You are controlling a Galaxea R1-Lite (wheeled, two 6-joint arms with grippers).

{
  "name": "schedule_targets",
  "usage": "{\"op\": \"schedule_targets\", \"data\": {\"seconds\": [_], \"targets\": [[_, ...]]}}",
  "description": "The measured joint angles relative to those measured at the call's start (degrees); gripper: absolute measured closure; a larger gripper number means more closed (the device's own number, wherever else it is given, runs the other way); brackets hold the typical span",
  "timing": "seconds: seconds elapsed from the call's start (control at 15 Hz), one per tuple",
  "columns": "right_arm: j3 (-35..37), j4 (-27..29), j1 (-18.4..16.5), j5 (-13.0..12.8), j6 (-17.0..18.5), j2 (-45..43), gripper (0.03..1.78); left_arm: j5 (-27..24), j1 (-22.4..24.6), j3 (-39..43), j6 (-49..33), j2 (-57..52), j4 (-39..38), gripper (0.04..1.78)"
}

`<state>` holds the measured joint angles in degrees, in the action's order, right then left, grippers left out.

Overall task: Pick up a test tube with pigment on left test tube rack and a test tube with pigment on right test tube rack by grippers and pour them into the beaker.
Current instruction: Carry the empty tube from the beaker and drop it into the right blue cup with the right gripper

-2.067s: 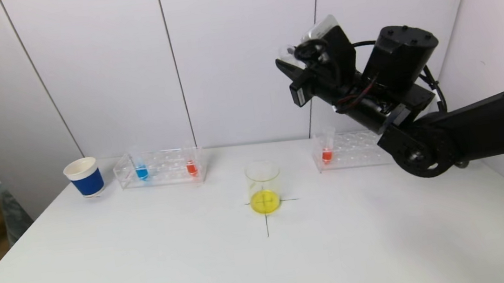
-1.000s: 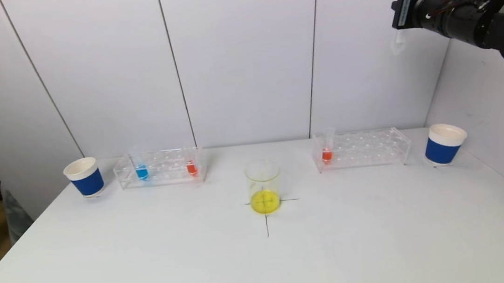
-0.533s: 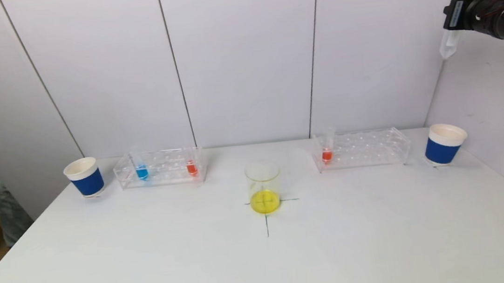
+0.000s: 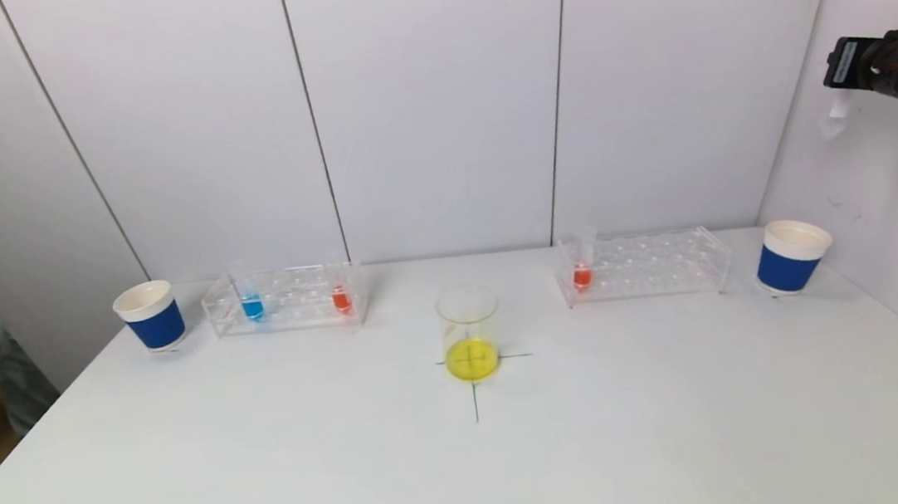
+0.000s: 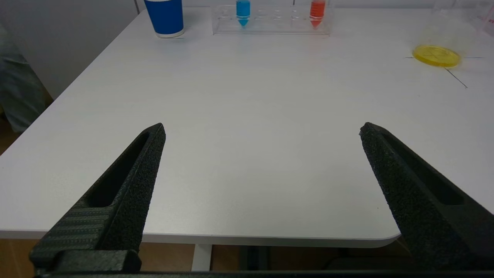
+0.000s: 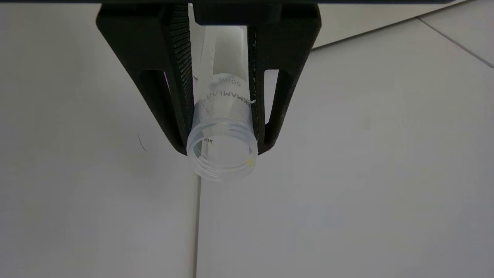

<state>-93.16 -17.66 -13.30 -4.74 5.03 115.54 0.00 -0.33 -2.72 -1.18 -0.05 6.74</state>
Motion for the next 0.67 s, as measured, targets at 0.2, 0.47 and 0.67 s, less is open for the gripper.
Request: {"op": "schedule_targets", "data": {"seconds": [0.2, 0.47, 0.67], "targets": [[1.9, -0.5, -0.3, 0.1, 0.0, 1.3, 1.35, 0.0, 0.0, 0.0, 0.0, 0.0, 0.0, 0.06], [6.3, -6.0, -0.4, 0.0, 0.1, 2.8, 1.35, 0.0, 0.0, 0.0, 0.0, 0.0, 0.0, 0.06], [10.2, -9.6, -0.7, 0.0, 0.1, 4.2, 1.35, 0.0, 0.0, 0.0, 0.0, 0.0, 0.0, 0.06]]}}
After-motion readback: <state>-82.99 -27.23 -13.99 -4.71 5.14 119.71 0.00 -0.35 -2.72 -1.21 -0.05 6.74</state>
